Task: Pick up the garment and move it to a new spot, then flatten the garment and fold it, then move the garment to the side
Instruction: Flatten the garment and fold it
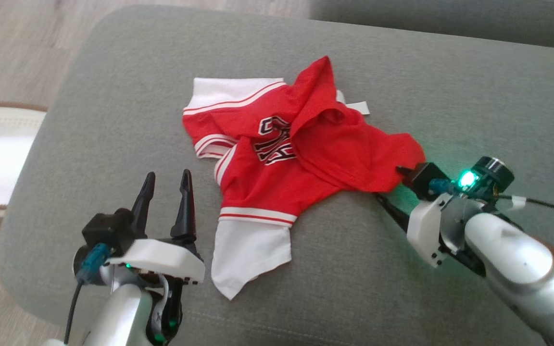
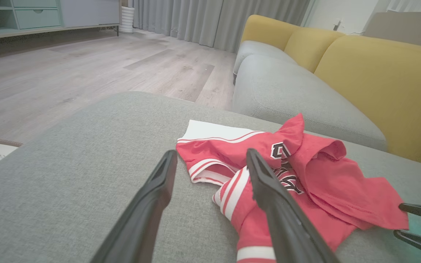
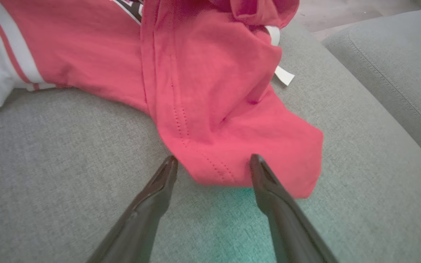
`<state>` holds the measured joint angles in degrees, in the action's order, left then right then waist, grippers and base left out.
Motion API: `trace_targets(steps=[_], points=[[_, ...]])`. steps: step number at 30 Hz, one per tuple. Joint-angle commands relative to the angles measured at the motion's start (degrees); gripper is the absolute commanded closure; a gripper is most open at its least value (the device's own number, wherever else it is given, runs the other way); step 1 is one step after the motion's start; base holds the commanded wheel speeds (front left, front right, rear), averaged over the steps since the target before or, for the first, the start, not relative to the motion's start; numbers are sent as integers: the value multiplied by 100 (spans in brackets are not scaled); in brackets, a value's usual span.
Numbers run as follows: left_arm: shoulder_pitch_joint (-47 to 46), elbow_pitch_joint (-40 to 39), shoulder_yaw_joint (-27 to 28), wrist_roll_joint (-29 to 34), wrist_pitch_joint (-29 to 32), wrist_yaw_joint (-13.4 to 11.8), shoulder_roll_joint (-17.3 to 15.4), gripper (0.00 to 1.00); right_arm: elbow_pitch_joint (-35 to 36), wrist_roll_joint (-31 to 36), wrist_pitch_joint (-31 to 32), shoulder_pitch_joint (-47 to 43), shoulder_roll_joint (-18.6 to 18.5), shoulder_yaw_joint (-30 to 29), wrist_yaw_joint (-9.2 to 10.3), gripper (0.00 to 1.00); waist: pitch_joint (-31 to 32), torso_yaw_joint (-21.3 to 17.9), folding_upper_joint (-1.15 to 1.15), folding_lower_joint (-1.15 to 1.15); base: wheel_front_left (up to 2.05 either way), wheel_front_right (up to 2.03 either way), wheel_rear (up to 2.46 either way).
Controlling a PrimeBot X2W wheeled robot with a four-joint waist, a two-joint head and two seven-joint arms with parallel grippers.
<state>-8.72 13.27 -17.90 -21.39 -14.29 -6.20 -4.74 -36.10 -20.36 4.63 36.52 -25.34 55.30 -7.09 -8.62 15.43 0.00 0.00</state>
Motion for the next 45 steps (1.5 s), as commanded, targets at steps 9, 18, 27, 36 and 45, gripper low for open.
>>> trace_targets(steps=[9, 18, 27, 36, 45], points=[[-155, -92, 500, 251, -71, 245, 147, 0, -326, -974, -428, 577, -31, 387, -40, 100, -51, 262, 0, 0, 0, 0, 0], [-105, -95, 654, 324, -71, 325, 180, 0, -11, -1921, -731, 1104, -272, 61, -40, 100, -95, 173, 0, 0, 0, 0, 0], [-380, -225, 398, 183, -71, 268, 185, 0, -475, -2968, -415, 1865, -815, -306, -40, 100, -629, 225, 0, 0, 0, 0, 0], [-582, -290, 156, 80, -71, 121, 186, 0, -1729, -3582, -241, 2286, -836, -431, -40, 18, -927, 403, 0, 0, 0, 0, 0], [-474, -215, 227, 108, -71, 96, 186, 0, -1810, -3438, -1263, 2091, -593, -47, -40, 0, -507, 226, 0, 0, 0, 0, 0]])
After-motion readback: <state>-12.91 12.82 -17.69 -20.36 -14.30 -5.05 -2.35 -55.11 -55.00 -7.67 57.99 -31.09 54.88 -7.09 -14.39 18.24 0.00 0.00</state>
